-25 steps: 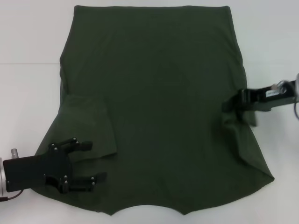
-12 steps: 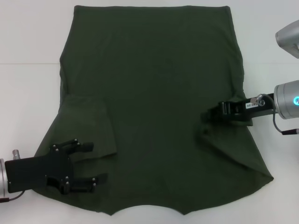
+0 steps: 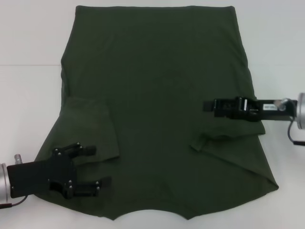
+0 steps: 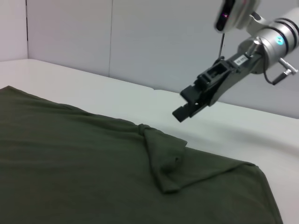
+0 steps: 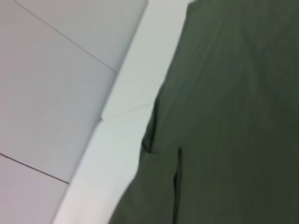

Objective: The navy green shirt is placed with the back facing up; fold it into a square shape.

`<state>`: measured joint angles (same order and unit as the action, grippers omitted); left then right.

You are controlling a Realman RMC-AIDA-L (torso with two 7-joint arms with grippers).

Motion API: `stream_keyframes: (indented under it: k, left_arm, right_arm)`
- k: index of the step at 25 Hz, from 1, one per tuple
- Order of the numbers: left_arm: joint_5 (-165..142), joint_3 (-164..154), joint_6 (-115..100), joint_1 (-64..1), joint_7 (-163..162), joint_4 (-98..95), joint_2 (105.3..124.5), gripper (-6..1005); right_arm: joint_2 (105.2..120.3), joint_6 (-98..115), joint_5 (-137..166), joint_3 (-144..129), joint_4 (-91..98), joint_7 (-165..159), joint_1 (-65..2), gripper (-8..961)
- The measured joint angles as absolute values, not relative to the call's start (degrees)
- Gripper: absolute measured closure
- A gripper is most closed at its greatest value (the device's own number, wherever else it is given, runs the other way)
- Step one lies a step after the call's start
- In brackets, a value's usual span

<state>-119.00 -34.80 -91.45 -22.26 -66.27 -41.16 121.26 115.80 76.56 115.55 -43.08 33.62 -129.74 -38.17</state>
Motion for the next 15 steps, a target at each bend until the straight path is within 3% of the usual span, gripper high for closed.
stream_keyframes:
  k: [7,15]
  left_arm:
    - [-117.3,-33.7,-91.1,-22.4,-66.4,-41.0,121.66,52]
    - [-115.9,-30.8,-91.0,-23.1,-66.3,-39.9,121.68,52]
  right_arm:
    - [115.94,80.0,106.5,-36.2,26.3,-118.0,-30.5,132]
    - [118.09,82.7,96.4,-28.2,17.0,-109.7,-21.0,137]
